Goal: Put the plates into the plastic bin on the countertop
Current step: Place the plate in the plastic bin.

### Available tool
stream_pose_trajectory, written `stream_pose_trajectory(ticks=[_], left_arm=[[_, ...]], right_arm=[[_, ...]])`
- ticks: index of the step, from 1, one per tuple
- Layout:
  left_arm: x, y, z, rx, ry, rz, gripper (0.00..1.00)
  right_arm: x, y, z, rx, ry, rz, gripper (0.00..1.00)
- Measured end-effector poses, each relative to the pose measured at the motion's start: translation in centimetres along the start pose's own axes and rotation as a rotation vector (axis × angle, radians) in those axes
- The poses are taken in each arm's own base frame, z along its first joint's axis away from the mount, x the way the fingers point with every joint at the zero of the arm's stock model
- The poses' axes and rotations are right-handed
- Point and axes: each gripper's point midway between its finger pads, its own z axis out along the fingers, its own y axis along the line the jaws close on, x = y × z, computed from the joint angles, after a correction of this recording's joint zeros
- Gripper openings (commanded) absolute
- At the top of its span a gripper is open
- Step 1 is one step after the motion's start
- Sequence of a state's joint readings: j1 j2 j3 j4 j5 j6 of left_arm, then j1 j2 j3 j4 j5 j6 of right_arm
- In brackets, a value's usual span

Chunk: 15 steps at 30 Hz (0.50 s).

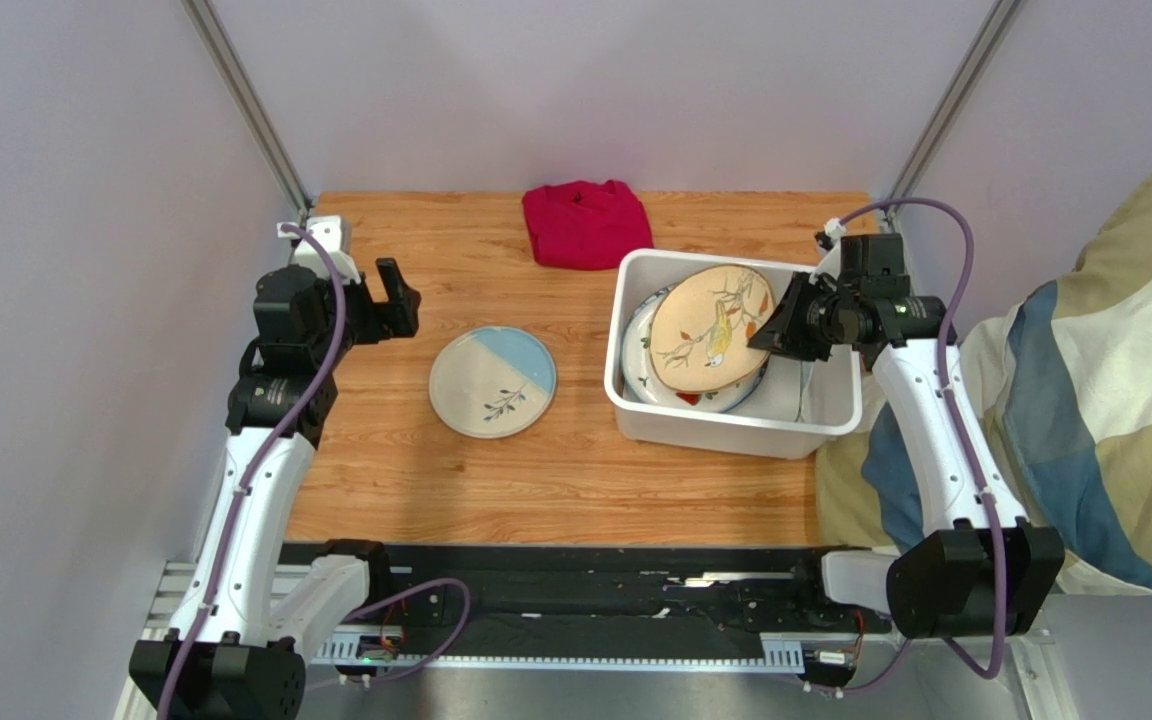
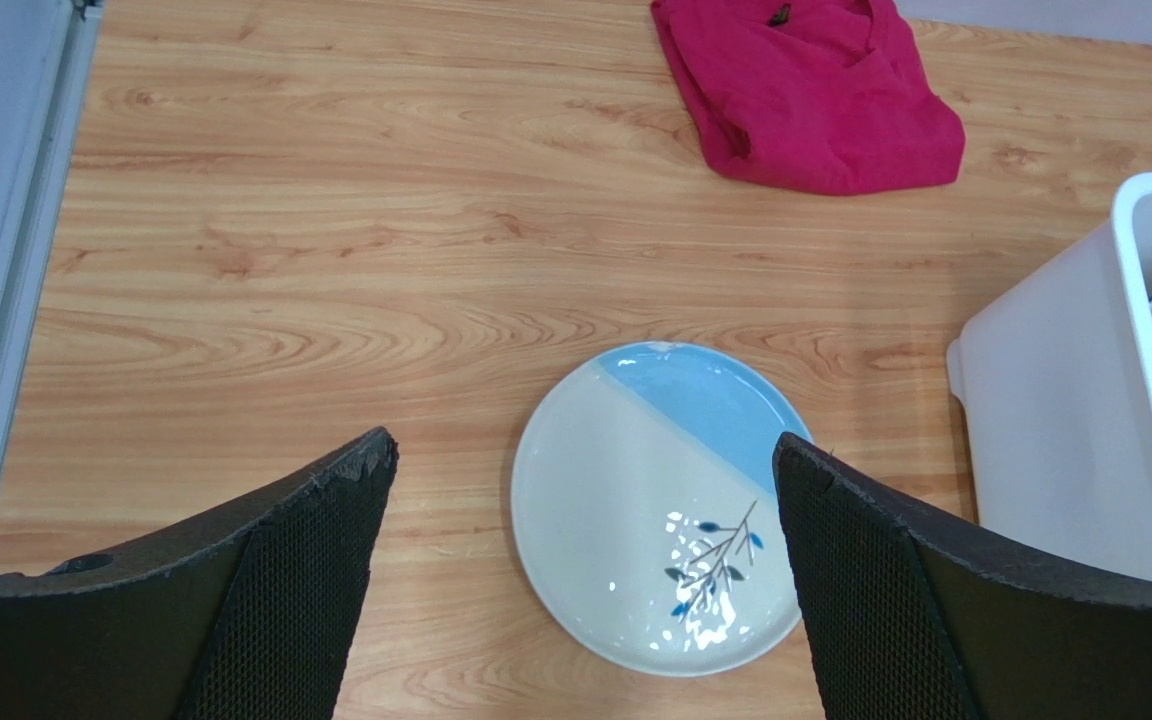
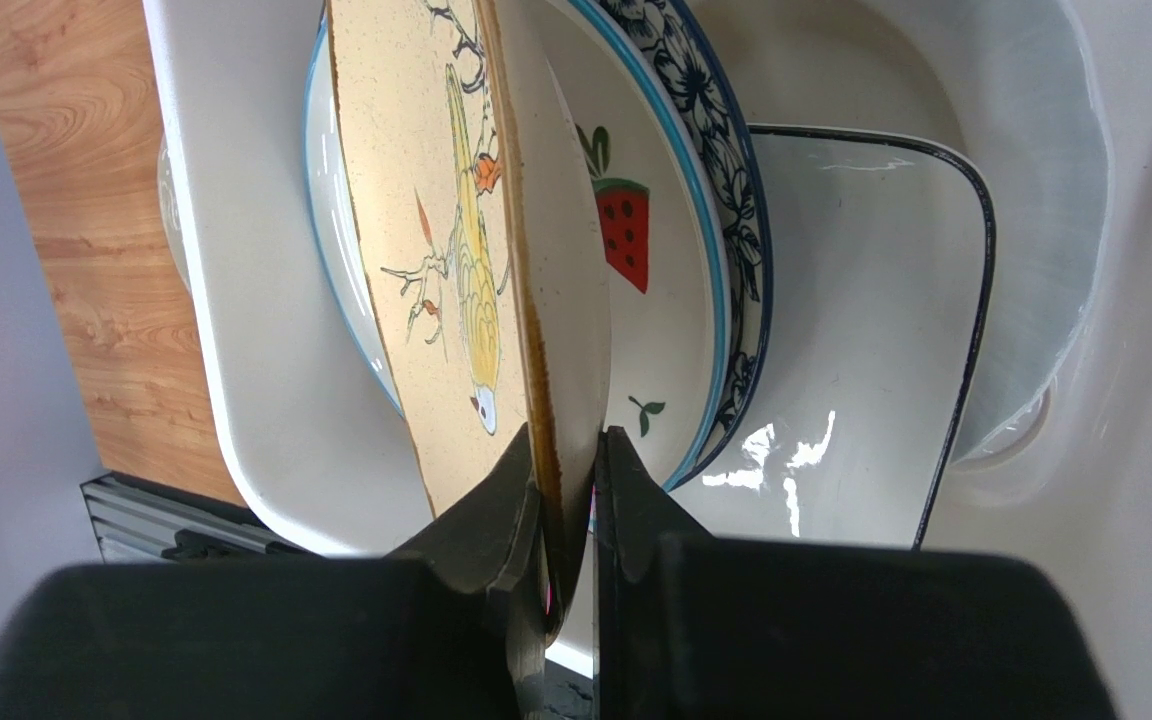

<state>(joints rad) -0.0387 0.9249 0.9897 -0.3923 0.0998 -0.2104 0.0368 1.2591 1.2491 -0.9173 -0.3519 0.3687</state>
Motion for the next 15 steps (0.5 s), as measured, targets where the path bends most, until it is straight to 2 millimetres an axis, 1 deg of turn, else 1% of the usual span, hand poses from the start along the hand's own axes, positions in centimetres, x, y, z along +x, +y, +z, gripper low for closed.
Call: stream_pose_trajectory(ticks=[4, 6, 9, 12, 15], left_arm=[[0.1, 0.0, 0.0, 0.0, 0.003, 0.0, 0.98], [0.2, 0.0, 0.1, -0.001, 0.008, 0.0, 0.98], [0.5, 0.1, 0.3, -0.004, 0.023, 0.001, 0.98], [0.8, 0.2, 0.4, -0.005, 0.033, 0.0, 0.98], [1.0, 0.2, 0.5, -0.005, 0.041, 0.0, 0.98]], right_arm=[[0.4, 0.1, 0.5, -0.019, 0.005, -0.006, 0.0], [0.9, 0.1, 0.9, -0.028, 0.019, -0.007, 0.0], [1.7, 0.5, 1.6, -0.053, 0.044, -0.019, 0.02], [2.3, 1.1, 2.2, -0.07, 0.065, -0.033, 0.07], [2.7, 1.4, 2.8, -0.08, 0.083, -0.041, 0.16]])
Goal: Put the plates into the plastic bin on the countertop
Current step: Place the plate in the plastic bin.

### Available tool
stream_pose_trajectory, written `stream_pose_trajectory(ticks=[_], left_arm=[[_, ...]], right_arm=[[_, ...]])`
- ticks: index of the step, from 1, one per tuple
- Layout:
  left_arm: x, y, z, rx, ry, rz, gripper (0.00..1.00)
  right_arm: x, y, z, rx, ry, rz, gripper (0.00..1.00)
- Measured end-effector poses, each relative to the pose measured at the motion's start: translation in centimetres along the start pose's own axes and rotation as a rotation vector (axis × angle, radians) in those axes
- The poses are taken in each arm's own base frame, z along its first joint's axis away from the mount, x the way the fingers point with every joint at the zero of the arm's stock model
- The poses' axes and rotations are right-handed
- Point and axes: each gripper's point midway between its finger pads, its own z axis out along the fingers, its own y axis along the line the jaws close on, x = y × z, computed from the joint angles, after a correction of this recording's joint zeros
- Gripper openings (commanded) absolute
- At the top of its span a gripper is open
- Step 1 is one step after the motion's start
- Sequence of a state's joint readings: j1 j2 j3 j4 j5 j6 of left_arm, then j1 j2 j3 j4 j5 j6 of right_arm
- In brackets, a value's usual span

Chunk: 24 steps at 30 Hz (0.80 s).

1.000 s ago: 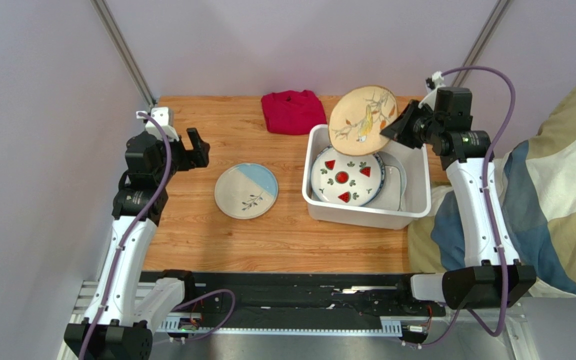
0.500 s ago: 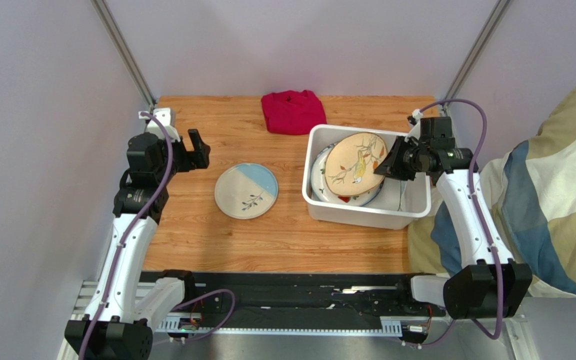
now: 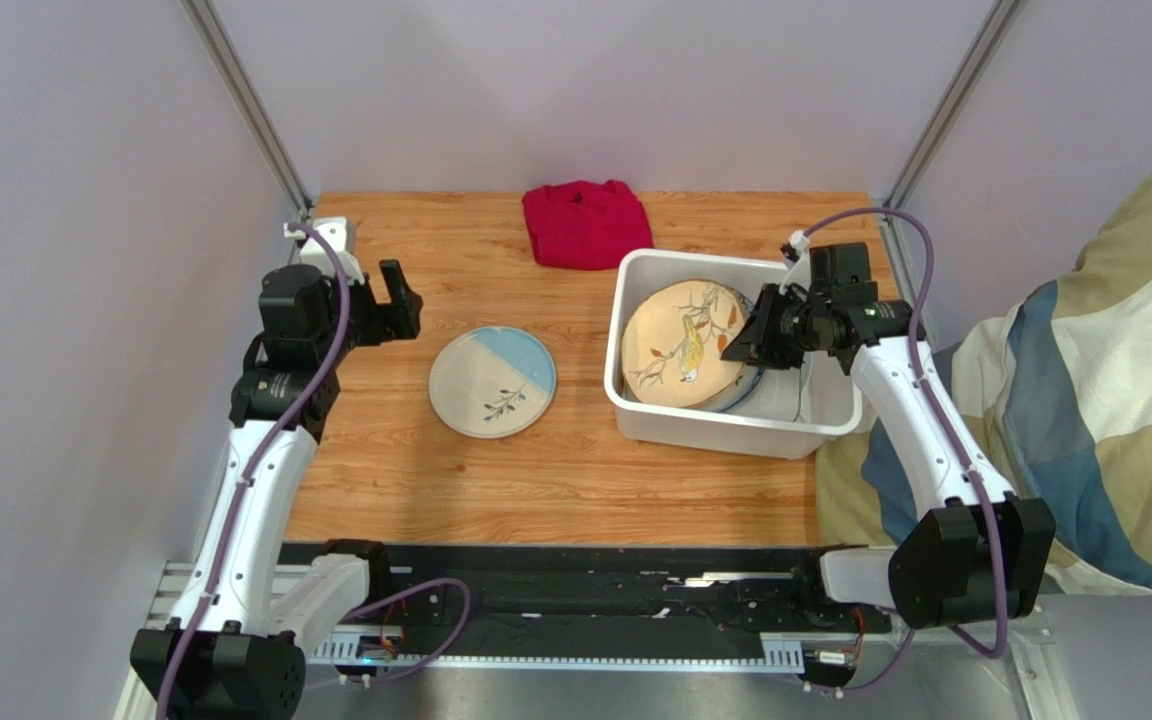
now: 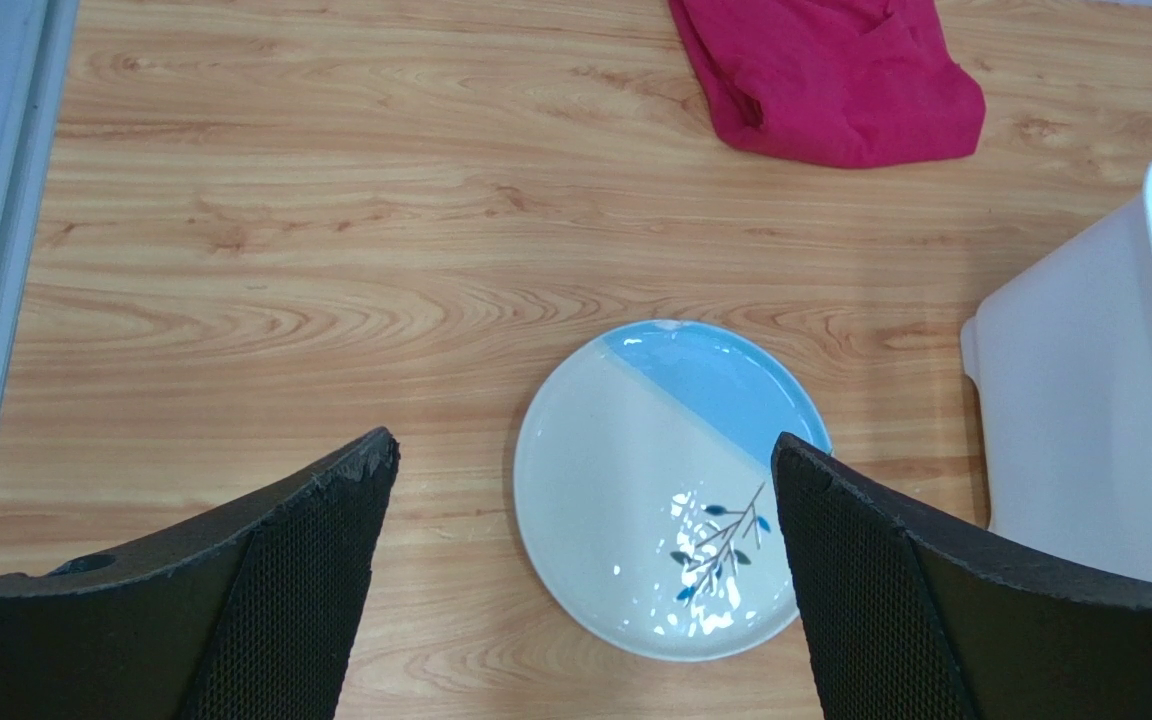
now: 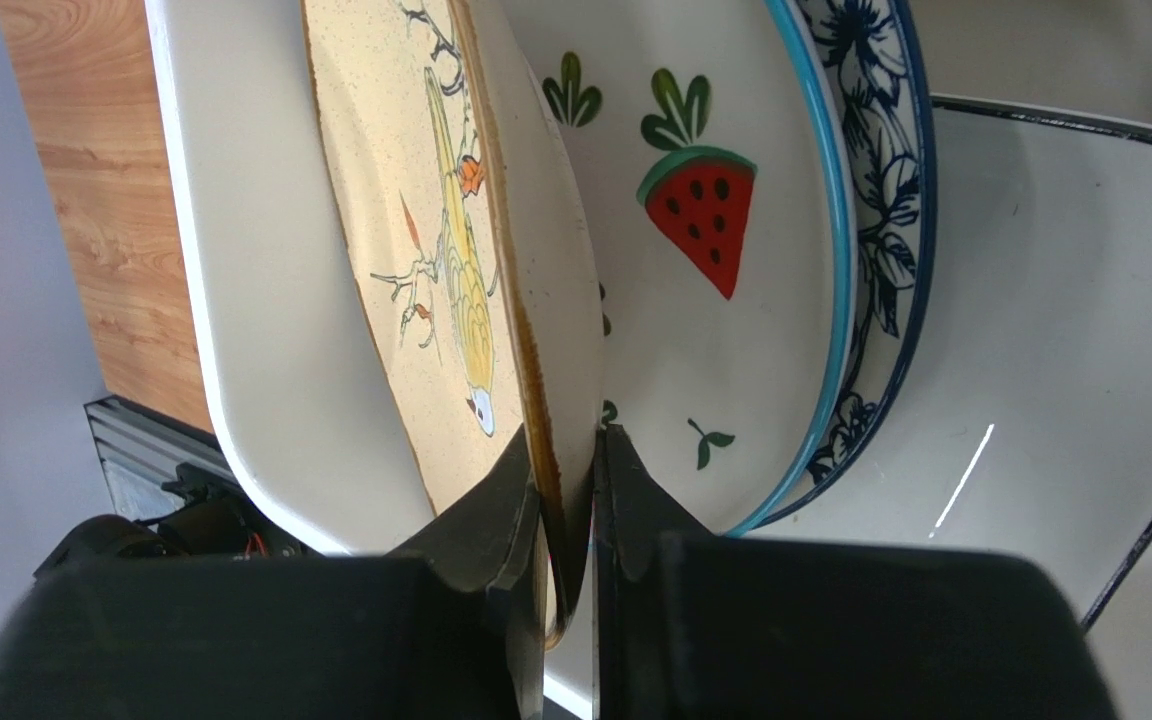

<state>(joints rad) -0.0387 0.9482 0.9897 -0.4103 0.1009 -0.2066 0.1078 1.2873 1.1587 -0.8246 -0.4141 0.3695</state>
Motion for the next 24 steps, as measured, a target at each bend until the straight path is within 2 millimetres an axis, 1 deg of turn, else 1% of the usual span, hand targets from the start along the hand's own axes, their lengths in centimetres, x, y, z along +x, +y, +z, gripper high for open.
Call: stream_pose_trajectory(ticks=[1, 3, 4, 6, 7, 11, 15, 19, 24], left_arm=[[0.1, 0.0, 0.0, 0.0, 0.003, 0.0, 0.98], [0.2, 0.0, 0.1, 0.0, 0.01, -0.001, 0.98], [0.3, 0.0, 0.1, 0.001, 0.014, -0.001, 0.98], [0.5, 0.0, 0.1, 0.001, 0.022, -0.003, 0.98], [0.6, 0.0, 0.1, 0.001, 0.025, -0.003, 0.98], [0.9, -0.1, 0.3, 0.007, 0.038, -0.004, 0.97], [1.1, -0.1, 0.3, 0.009, 0.045, -0.005, 0.97], [1.1, -0.1, 0.3, 0.012, 0.048, -0.005, 0.97], [1.5, 0.0, 0.6, 0.005, 0.065, -0.019, 0.96]], right_arm=[[0.0, 0.0, 0.1, -0.001, 0.002, -0.001, 0.26], [-0.1, -0.1, 0.2, 0.004, -0.002, -0.005, 0.36], [-0.2, -0.2, 0.2, 0.015, -0.007, -0.003, 0.43], [-0.2, -0.5, 0.3, 0.034, -0.011, -0.008, 0.51], [-0.2, -0.7, 0.3, 0.044, -0.012, -0.013, 0.57], [-0.2, -1.5, 0.2, 0.086, -0.016, -0.023, 0.66], [-0.3, -1.7, -0.3, 0.114, -0.026, -0.031, 0.71], [-1.0, -1.4, -1.6, 0.136, -0.058, -0.055, 0.74], [-2.2, -1.0, -3.8, 0.167, -0.107, -0.09, 0.75]])
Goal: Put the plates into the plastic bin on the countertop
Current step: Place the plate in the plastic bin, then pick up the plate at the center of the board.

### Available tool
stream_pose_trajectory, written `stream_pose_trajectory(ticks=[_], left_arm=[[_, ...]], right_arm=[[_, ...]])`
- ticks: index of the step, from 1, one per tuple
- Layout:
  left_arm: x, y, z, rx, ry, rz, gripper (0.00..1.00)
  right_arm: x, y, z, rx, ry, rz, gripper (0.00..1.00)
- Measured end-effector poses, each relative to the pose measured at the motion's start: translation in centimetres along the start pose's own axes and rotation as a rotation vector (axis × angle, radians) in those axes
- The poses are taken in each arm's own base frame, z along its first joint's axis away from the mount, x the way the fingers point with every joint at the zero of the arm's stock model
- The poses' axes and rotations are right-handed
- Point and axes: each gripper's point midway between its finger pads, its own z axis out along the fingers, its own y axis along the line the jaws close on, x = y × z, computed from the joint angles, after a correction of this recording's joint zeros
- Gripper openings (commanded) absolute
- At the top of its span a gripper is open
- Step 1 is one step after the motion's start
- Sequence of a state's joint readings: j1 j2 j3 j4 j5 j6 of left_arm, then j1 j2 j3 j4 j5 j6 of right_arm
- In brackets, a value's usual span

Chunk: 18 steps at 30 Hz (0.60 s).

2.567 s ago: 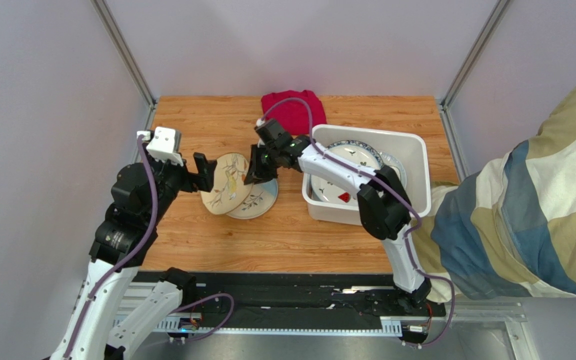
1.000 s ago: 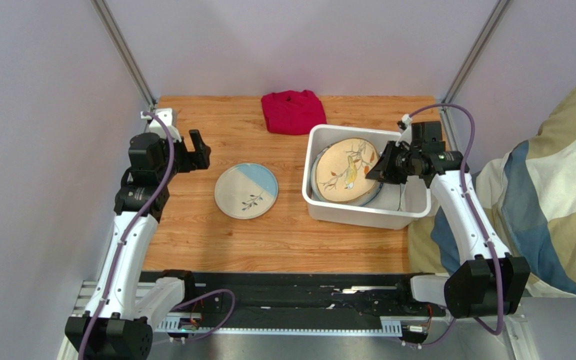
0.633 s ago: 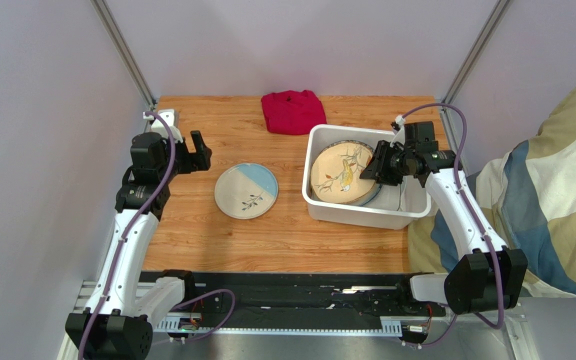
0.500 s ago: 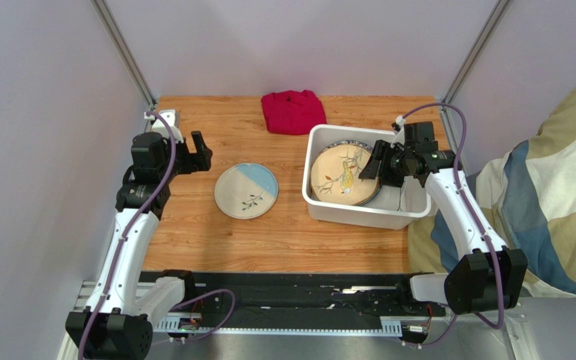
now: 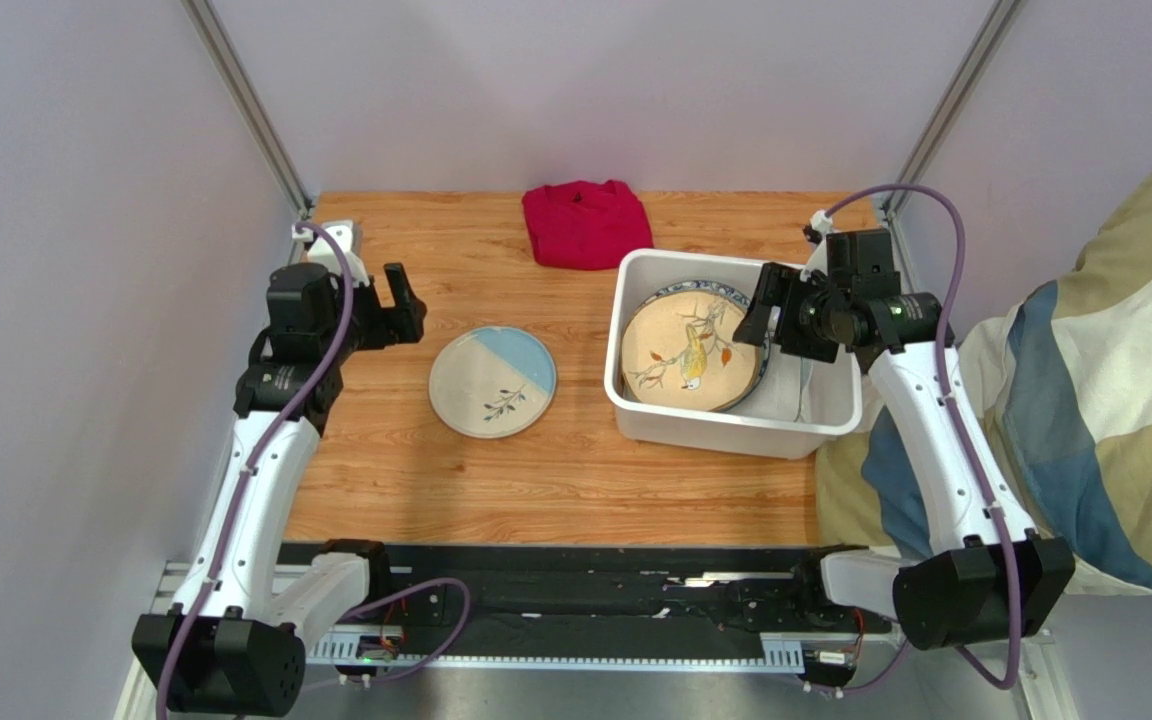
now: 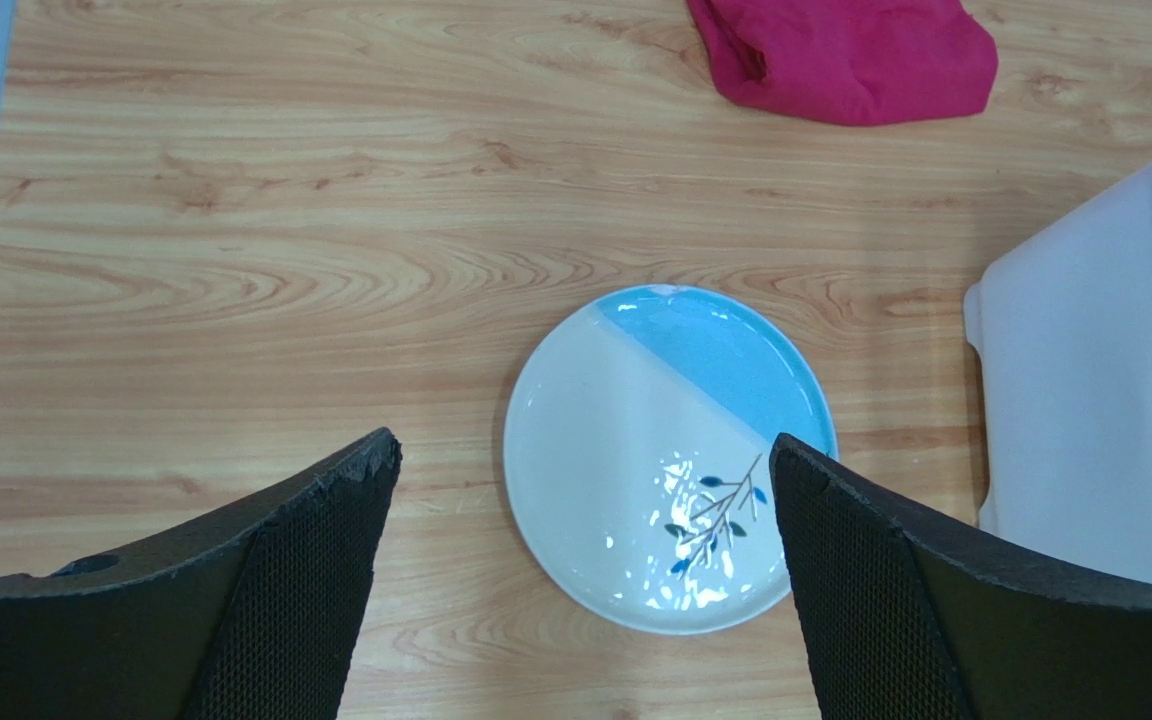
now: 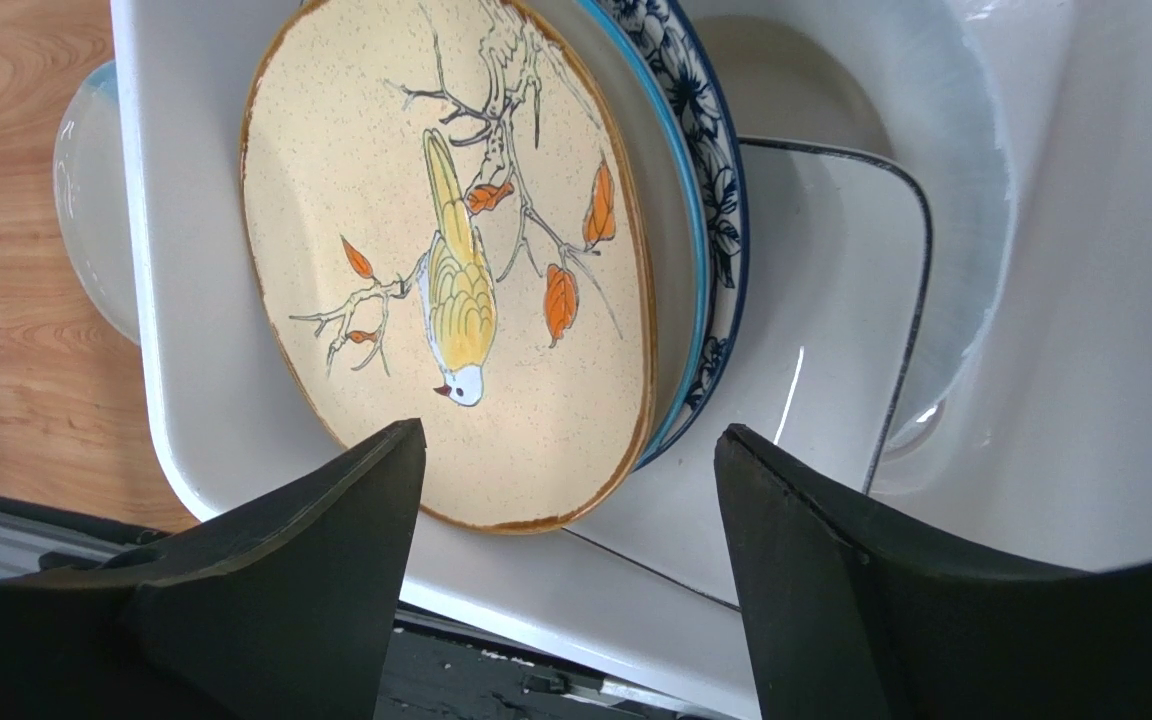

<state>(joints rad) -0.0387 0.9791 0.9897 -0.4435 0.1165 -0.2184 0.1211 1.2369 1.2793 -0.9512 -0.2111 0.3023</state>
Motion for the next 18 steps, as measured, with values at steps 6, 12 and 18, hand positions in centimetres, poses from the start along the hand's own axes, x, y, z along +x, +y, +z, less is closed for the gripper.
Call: stream_pose_trajectory(ticks=[6, 12, 18], left_arm=[[0.8, 0.7, 0.7, -0.056, 0.024, -0.106, 0.94], [6.3, 2.0, 2.4, -0.151, 0.121, -0.312, 0.93], [13.6, 5.0, 4.2, -0.339, 0.281, -0.403, 0.87]], right_arm=[[-1.4, 0.0, -2.2, 0.032, -0.052, -0.037, 0.75], [-2.3, 1.1, -3.5, -0.005, -0.088, -0.047, 0.75], [-3.5, 4.2, -4.7, -0.124, -0.131, -0.069, 0.75]])
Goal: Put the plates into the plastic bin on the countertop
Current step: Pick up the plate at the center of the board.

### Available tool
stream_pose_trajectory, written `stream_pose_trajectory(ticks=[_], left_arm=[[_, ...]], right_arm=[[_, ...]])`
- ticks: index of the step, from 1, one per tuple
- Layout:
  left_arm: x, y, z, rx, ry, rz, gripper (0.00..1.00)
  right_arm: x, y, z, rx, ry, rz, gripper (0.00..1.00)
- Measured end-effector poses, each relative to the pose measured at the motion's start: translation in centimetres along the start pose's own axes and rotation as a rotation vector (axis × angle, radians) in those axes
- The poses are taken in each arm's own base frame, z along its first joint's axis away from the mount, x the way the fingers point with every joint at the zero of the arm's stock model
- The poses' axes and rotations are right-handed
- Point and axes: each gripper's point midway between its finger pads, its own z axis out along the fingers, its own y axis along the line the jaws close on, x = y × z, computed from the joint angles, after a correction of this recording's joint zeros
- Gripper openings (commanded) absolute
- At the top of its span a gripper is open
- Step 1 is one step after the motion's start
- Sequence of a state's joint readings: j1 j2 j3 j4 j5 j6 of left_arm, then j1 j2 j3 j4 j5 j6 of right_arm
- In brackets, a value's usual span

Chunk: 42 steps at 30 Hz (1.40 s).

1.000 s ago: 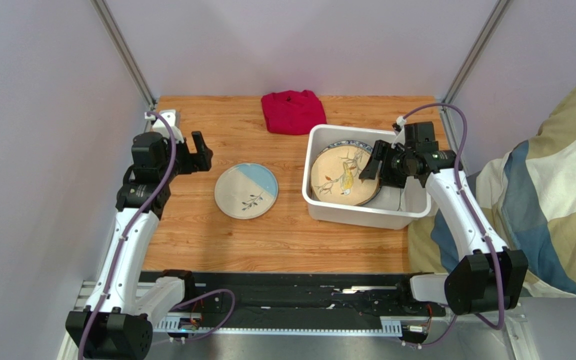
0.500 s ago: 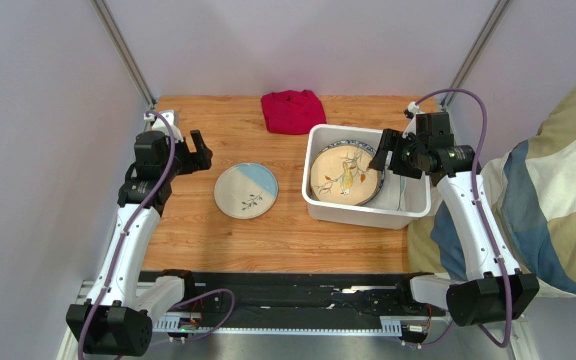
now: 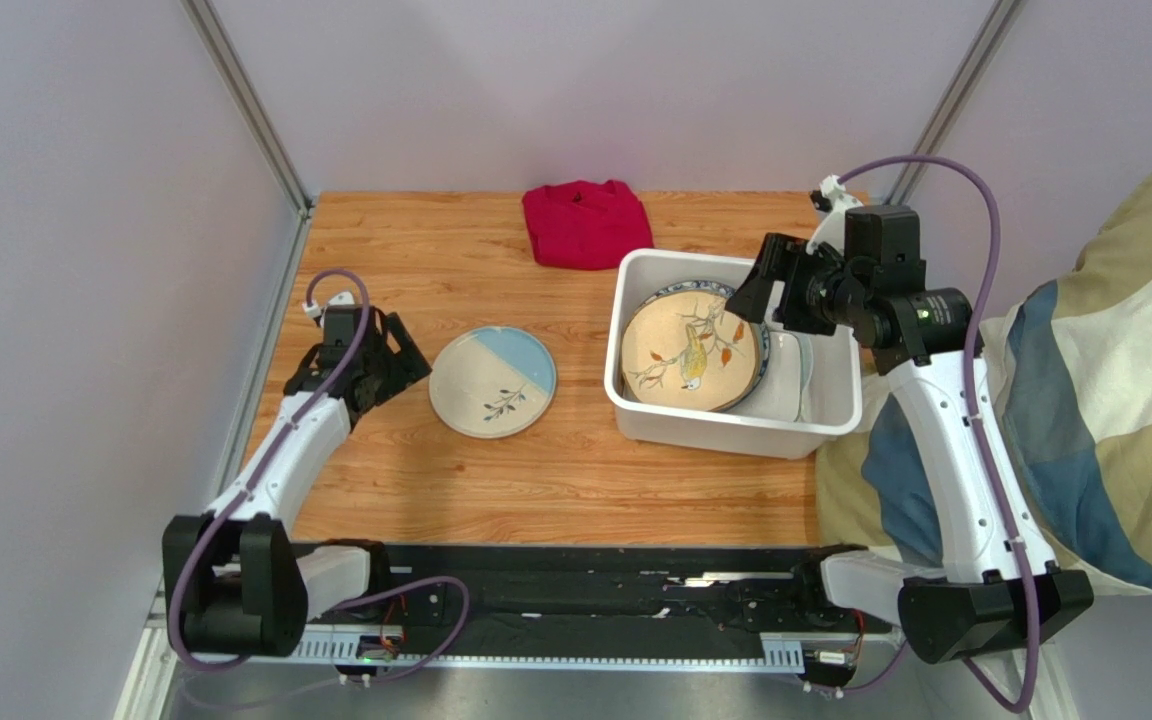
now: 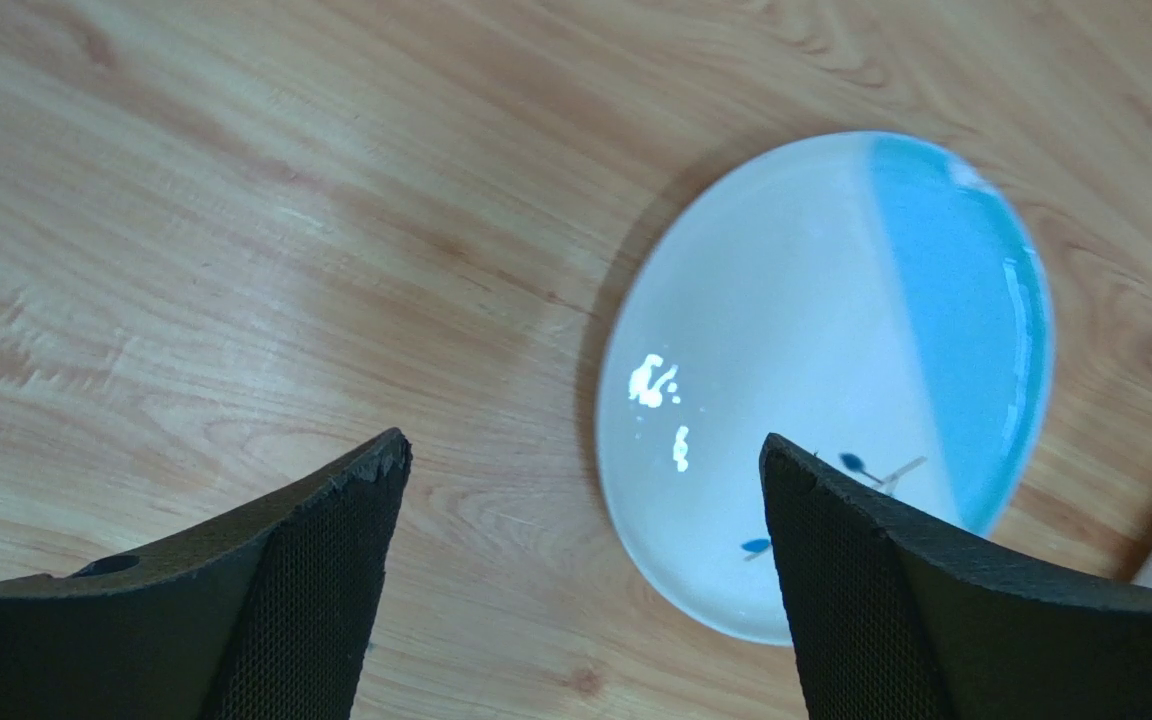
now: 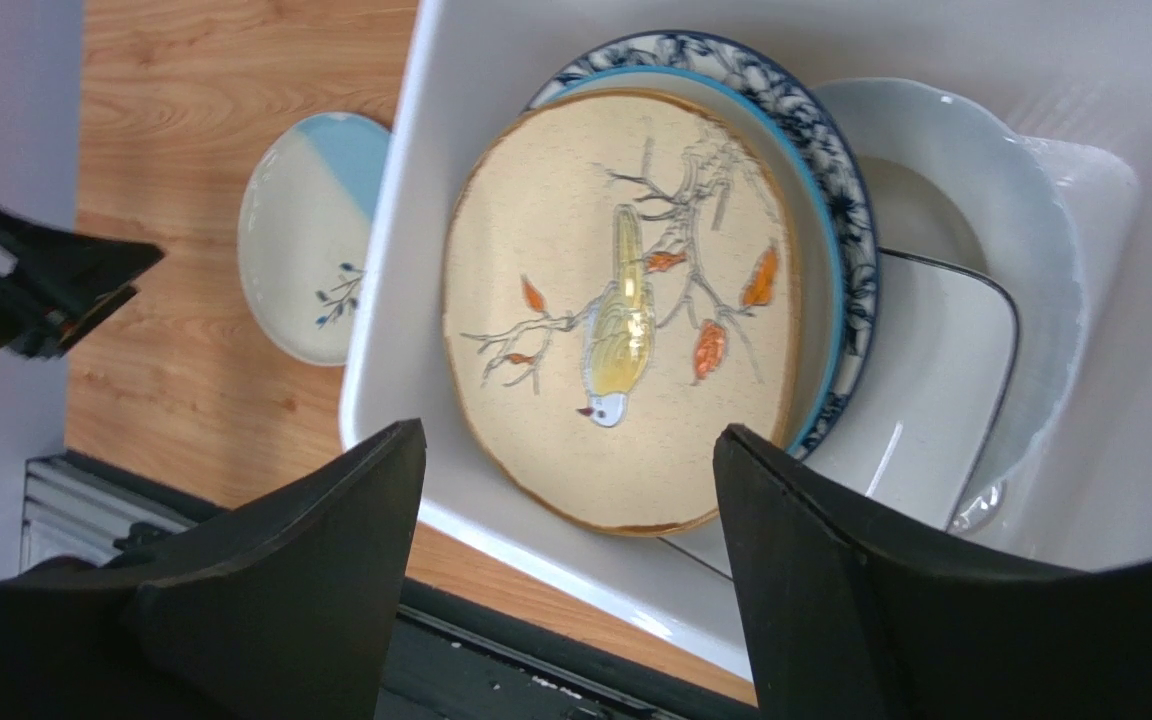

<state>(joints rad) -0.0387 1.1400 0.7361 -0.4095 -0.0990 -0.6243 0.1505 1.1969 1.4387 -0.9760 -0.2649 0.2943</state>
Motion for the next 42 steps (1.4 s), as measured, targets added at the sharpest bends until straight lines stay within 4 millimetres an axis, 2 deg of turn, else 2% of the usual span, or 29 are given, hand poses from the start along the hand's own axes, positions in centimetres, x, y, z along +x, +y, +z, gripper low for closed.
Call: stream_pose_trajectory(ticks=[1, 3, 5, 9, 13, 16, 20, 23, 25, 27, 30, 33, 36, 42], left_arm=[[0.3, 0.3, 0.5, -0.02, 0.014, -0.001, 0.8], [1.2, 1.0, 1.8, -0.059, 0.053, -0.001, 0.71], [1.8, 1.2, 2.6, -0.072, 0.074, -0.012, 0.67], [2.9, 1.1, 4.0, -0.071, 0.122, -0.017, 0.63], [4.2, 0.8, 5.4, -0.056, 0.179, -0.024, 0.62], [5.5, 0.9, 6.3, -0.058, 0.23, -0.027, 0.59], [5.3, 0.4, 6.5, -0.039, 0.235, -0.031, 0.58], [5.4, 0.3, 6.6, -0.041, 0.244, -0.028, 0.54], [5.3, 0.3, 6.8, -0.044, 0.249, -0.023, 0.52], [5.2, 0.2, 6.9, -0.047, 0.254, -0.018, 0.52], [5.2, 0.2, 6.9, -0.048, 0.259, -0.012, 0.51], [5.3, 0.3, 6.9, -0.051, 0.264, -0.01, 0.51], [5.4, 0.2, 6.8, -0.047, 0.271, -0.008, 0.5], [5.7, -0.1, 6.7, -0.032, 0.284, -0.005, 0.47]], right_arm=[[-0.3, 0.8, -0.1, -0.025, -0.012, -0.011, 0.74], [-0.8, 3.4, -0.1, -0.096, -0.031, -0.046, 0.74], [-1.3, 6.0, 0.2, -0.175, -0.045, -0.075, 0.74], [-0.4, 9.9, 1.6, -0.278, -0.007, -0.118, 0.74], [1.3, 13.2, 4.7, -0.336, 0.073, -0.152, 0.73], [2.9, 16.7, 7.3, -0.373, 0.141, -0.203, 0.73], [5.5, 20.4, 11.0, -0.39, 0.216, -0.262, 0.72], [7.2, 21.8, 14.3, -0.355, 0.259, -0.293, 0.72], [7.9, 22.3, 16.9, -0.317, 0.275, -0.306, 0.71], [8.4, 22.0, 19.6, -0.265, 0.285, -0.311, 0.71], [9.3, 20.4, 23.9, -0.157, 0.304, -0.32, 0.7], [10.6, 18.7, 27.0, -0.078, 0.329, -0.33, 0.68], [11.9, 16.7, 29.4, 0.0, 0.357, -0.346, 0.63], [13.0, 13.8, 31.5, 0.089, 0.387, -0.364, 0.54]])
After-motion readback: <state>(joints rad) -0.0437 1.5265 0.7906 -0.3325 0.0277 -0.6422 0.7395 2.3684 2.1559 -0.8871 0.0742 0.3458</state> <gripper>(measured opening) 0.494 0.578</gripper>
